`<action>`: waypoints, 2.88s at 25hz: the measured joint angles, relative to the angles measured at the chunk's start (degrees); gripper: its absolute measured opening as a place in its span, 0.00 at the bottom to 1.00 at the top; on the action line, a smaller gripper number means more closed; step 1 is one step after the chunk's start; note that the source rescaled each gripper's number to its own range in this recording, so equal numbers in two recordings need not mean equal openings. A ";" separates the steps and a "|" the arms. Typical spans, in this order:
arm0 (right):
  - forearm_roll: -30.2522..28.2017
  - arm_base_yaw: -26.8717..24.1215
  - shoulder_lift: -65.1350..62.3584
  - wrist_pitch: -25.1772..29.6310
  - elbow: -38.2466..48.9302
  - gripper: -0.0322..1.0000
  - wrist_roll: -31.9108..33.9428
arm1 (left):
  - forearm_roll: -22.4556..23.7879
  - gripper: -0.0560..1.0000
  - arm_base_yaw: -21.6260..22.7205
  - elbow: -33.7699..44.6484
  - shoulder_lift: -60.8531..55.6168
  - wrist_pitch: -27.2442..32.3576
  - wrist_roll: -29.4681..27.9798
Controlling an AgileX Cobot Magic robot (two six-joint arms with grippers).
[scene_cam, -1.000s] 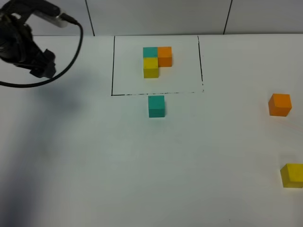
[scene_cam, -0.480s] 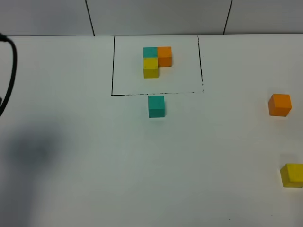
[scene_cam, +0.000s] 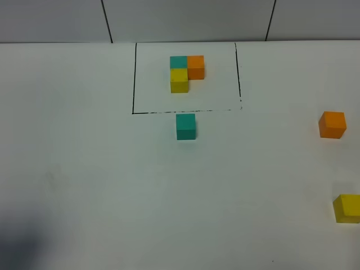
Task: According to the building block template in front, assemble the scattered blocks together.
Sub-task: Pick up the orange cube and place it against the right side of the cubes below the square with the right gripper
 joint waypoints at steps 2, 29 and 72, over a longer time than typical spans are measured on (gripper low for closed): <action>0.00 0.00 0.00 0.00 0.00 0.74 0.00 | -0.18 0.92 0.00 1.41 -4.76 1.06 -0.02; 0.54 0.00 0.00 0.00 0.00 0.74 0.00 | -8.17 0.77 -1.21 13.73 -29.49 5.27 5.22; 0.54 0.00 0.00 0.00 0.00 0.74 0.00 | -8.17 0.75 1.19 13.73 -29.49 5.27 4.33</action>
